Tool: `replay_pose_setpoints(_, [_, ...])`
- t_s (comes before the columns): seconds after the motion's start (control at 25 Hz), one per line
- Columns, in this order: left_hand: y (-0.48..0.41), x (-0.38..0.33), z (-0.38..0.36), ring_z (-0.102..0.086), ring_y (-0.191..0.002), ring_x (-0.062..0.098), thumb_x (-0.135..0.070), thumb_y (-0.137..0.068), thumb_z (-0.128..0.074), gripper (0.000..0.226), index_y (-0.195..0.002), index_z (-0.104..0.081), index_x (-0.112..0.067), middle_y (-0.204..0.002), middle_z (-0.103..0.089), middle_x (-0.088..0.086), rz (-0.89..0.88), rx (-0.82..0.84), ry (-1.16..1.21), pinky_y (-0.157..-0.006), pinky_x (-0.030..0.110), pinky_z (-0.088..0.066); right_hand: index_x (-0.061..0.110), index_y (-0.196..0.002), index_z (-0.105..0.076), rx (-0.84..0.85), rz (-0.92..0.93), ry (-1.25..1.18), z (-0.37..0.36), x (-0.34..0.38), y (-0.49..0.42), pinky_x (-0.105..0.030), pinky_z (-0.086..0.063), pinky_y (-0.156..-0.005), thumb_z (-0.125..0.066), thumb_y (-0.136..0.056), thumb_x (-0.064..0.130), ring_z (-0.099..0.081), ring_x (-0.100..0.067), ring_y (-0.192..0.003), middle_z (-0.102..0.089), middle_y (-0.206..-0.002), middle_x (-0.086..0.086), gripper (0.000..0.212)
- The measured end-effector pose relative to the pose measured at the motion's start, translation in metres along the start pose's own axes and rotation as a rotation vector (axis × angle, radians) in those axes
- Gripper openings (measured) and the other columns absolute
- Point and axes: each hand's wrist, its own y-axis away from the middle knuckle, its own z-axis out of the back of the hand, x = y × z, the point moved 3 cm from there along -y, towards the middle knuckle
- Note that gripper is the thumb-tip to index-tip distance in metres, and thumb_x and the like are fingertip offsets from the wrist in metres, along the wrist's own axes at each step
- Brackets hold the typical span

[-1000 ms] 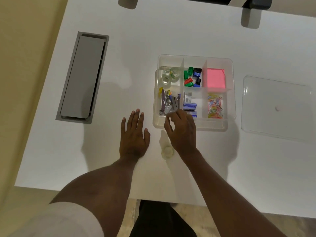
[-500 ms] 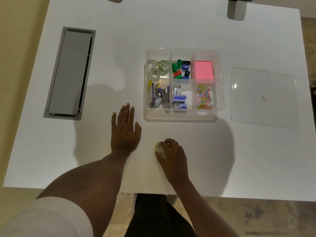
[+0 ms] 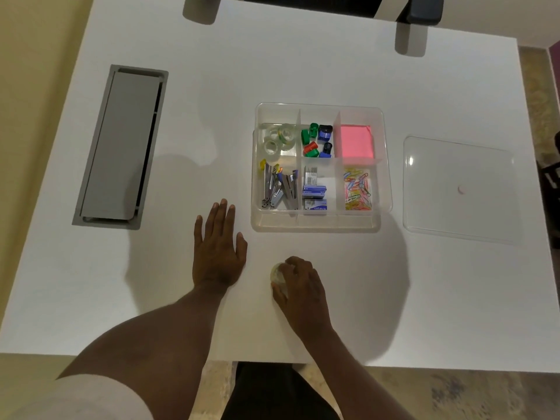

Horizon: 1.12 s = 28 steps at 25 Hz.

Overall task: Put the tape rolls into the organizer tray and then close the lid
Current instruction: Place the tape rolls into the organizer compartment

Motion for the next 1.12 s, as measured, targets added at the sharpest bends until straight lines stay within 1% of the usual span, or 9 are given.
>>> replay_pose_setpoints(0.12, [-0.001,0.001,-0.002,-0.013,-0.167,0.021,-0.049,-0.107,-0.025,0.067,-0.169,-0.019,-0.022,-0.179,-0.017,0.003,0.003,0.005,-0.001,-0.135,0.055,-0.013,0.021,-0.120,-0.056,-0.044,0.068,-0.017,0.010,0.007,-0.019,-0.028,-0.057,-0.090,-0.079,-0.080,0.041,-0.062,-0.018,-0.107,-0.062,-0.124,-0.004,0.050])
replay_pose_setpoints(0.28, [0.000,0.001,-0.002,-0.013,-0.167,0.020,-0.047,-0.107,-0.027,0.067,-0.169,-0.019,-0.022,-0.178,-0.017,0.003,0.002,0.004,-0.008,-0.135,0.054,-0.014,0.019,-0.135,-0.049,-0.098,0.096,-0.105,0.035,0.018,-0.088,-0.027,-0.049,-0.100,-0.070,-0.087,0.043,-0.054,-0.017,-0.120,-0.056,-0.132,-0.005,0.057])
replay_pose_setpoints(0.4, [0.000,0.000,-0.001,-0.012,-0.167,0.019,-0.044,-0.107,-0.027,0.067,-0.169,-0.019,-0.021,-0.179,-0.017,0.002,-0.004,0.010,0.002,-0.135,0.054,-0.014,0.016,-0.136,-0.050,-0.166,0.035,-0.184,0.061,0.015,-0.151,-0.028,-0.047,-0.106,-0.065,-0.090,0.039,-0.050,-0.018,-0.125,-0.053,-0.133,-0.007,0.053])
replay_pose_setpoints(0.52, [0.000,-0.001,0.000,-0.010,-0.167,0.019,-0.044,-0.107,-0.025,0.067,-0.169,-0.017,-0.022,-0.179,-0.015,0.002,0.011,0.030,0.005,-0.135,0.053,-0.013,0.013,-0.132,-0.056,-0.182,0.002,-0.214,0.081,0.004,-0.205,-0.036,-0.049,-0.105,-0.070,-0.089,0.026,-0.050,-0.023,-0.123,-0.051,-0.131,-0.010,0.047])
replay_pose_setpoints(0.68, [-0.001,-0.001,-0.001,-0.006,-0.167,0.018,-0.042,-0.107,-0.031,0.068,-0.170,-0.015,-0.023,-0.179,-0.012,0.001,0.022,0.053,0.029,-0.135,0.054,-0.015,0.013,-0.131,-0.056,-0.045,-0.058,-0.210,0.095,-0.011,-0.262,-0.043,-0.049,-0.101,-0.071,-0.084,0.012,-0.050,-0.028,-0.121,-0.047,-0.131,-0.012,0.050])
replay_pose_setpoints(0.8, [0.001,-0.001,-0.002,-0.003,-0.167,0.017,-0.043,-0.108,-0.033,0.068,-0.170,-0.013,-0.024,-0.180,-0.008,-0.001,0.033,0.073,0.025,-0.135,0.054,-0.015,0.014,-0.131,-0.055,0.048,-0.051,-0.059,0.097,-0.015,-0.292,-0.040,-0.047,-0.099,-0.072,-0.083,0.009,-0.051,-0.029,-0.118,-0.051,-0.130,-0.012,0.051])
replay_pose_setpoints(0.92, [0.000,-0.001,-0.004,-0.004,-0.167,0.017,-0.046,-0.108,-0.027,0.066,-0.170,-0.013,-0.026,-0.180,-0.008,-0.002,0.044,0.089,0.028,-0.135,0.054,-0.014,0.018,-0.129,-0.056,0.099,0.028,0.123,0.093,-0.012,-0.312,-0.040,-0.038,-0.106,-0.073,-0.083,0.014,-0.057,-0.029,-0.113,-0.058,-0.128,-0.008,0.049])
replay_pose_setpoints(1.0, [-0.001,-0.001,-0.004,-0.007,-0.167,0.019,-0.048,-0.108,-0.022,0.066,-0.170,-0.011,-0.028,-0.180,-0.009,-0.002,0.050,0.099,0.024,-0.135,0.054,-0.015,0.020,-0.128,-0.055,0.150,0.060,0.200,0.088,-0.011,-0.320,-0.041,-0.031,-0.110,-0.074,-0.084,0.017,-0.058,-0.027,-0.114,-0.059,-0.128,-0.006,0.048])
replay_pose_setpoints(1.12, [-0.001,0.000,-0.006,-0.005,-0.167,0.018,-0.048,-0.108,-0.024,0.067,-0.170,-0.010,-0.028,-0.180,-0.008,-0.003,0.047,0.102,0.032,-0.136,0.052,-0.013,0.020,-0.130,-0.054,0.237,0.088,0.307,0.080,-0.013,-0.325,-0.043,-0.028,-0.112,-0.071,-0.084,0.011,-0.059,-0.027,-0.116,-0.060,-0.129,-0.006,0.049])
